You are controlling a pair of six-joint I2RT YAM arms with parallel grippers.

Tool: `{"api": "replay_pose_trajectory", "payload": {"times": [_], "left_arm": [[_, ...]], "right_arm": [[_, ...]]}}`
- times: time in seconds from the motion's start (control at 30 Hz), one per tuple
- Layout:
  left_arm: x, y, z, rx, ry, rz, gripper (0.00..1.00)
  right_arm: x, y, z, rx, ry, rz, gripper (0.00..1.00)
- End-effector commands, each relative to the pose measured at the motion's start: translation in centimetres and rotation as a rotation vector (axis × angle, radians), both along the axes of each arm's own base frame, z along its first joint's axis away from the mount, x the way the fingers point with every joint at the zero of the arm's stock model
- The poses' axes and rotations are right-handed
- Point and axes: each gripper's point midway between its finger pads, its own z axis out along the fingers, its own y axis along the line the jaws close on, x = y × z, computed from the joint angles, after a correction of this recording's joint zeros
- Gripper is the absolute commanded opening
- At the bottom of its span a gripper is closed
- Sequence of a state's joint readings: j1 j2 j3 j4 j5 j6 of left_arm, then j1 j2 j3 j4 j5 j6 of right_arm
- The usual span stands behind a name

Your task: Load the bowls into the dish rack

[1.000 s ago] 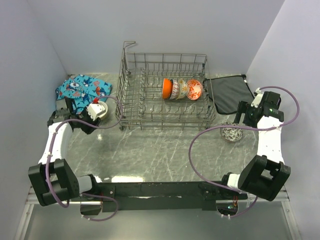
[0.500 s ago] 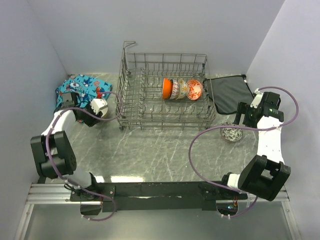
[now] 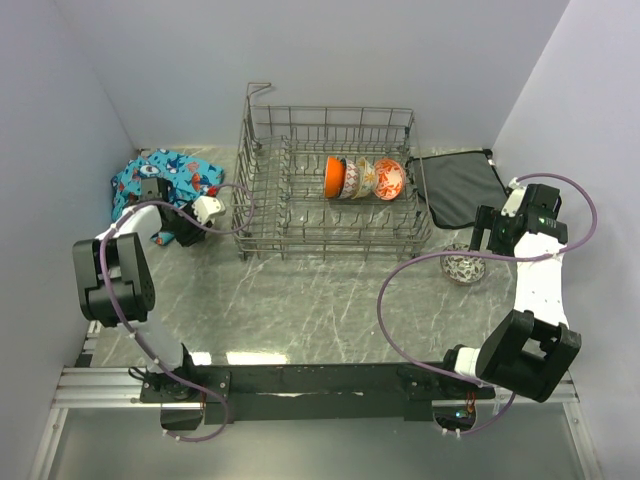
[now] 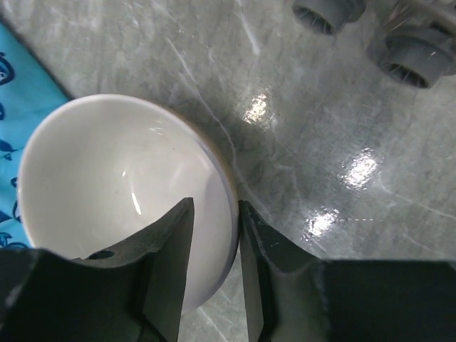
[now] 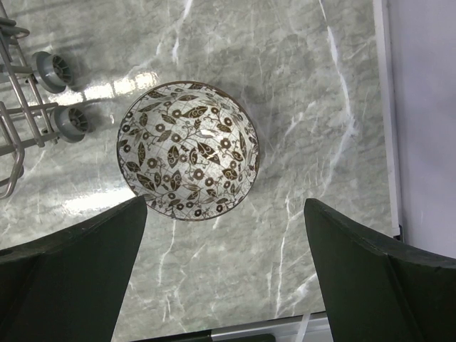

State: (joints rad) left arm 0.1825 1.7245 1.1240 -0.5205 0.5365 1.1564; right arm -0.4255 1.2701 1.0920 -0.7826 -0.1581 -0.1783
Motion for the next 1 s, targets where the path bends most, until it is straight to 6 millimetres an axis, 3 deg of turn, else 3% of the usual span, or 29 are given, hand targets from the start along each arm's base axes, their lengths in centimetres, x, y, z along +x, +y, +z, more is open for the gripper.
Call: {"api": "replay_pose_trajectory", "payload": {"times": [0.0,0.17,0.33,0.47,0.67,0.87,0.93,0.97], "left_arm": [[1.0,0.8,0.0,0.052,-0.01,-0.025,0.36],[1.0,0.4,-0.1,0.021,0.02,-0.018,0.18],[0.7,-0.5,1.3,-0.039,0.013,-0.013,0.01],[0.4,-1.5,4.2,-0.098,0.007,0.008,0.01],[1.0,-2.0,13.7,-0.165,-0.128,0.092,0.01],[1.6,-3.1,26.6,-0.322,-0.331,0.205,0.01],[1.6,-4.5,30.4,-0.403,-0.391,0.189,0.01],[1.5,-5.3,33.2,-0.481,-0.411,0.212,0.01]], "right_arm": [[-0.1,-0.7,1.1,-0.04,-0.026,-0.009,1.0],[-0.3,-0.8,1.0,-0.039,-0.02,-0.014,1.0],[-0.4,-1.0,0.8,-0.038,-0.019,-0.021,1.0],[-0.3,-0.9,0.7,-0.034,-0.019,-0.017,1.0],[0.0,-0.7,1.1,-0.025,-0.045,-0.02,1.0],[0.2,-0.2,1.4,0.002,-0.068,-0.022,1.0],[0.2,0.0,1.3,0.014,-0.072,-0.019,1.0],[0.3,0.1,1.4,0.017,-0.075,-0.022,1.0]]}}
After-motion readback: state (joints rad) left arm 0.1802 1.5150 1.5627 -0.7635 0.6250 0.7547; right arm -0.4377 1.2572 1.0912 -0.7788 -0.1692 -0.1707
